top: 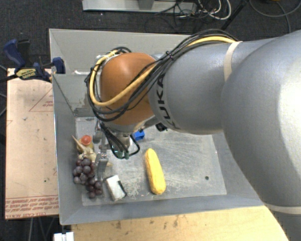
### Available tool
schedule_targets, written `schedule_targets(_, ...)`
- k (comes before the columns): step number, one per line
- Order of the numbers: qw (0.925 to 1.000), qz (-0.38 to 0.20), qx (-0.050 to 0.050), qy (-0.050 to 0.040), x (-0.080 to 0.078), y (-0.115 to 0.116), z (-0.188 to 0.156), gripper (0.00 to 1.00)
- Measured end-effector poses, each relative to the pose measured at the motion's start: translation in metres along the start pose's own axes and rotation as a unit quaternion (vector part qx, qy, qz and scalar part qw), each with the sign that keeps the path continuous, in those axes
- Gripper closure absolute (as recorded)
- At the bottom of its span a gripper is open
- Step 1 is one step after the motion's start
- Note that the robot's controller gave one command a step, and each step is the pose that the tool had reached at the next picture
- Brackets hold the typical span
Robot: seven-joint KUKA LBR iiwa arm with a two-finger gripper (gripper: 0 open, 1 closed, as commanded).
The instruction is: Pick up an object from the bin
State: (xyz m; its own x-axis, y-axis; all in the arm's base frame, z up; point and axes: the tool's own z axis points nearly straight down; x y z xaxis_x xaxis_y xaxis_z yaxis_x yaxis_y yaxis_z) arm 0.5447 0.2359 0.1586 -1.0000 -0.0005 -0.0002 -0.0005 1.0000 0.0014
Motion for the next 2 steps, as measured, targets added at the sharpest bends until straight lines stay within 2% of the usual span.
schedule_targets(1,1.0000,0.000,0.000,0.0000,0.000,0.000,0.000,0.00)
schedule_targets(2,1.0000,-0.007,-0.001,-0.0020,-0.011,0.007,0.059,0.00)
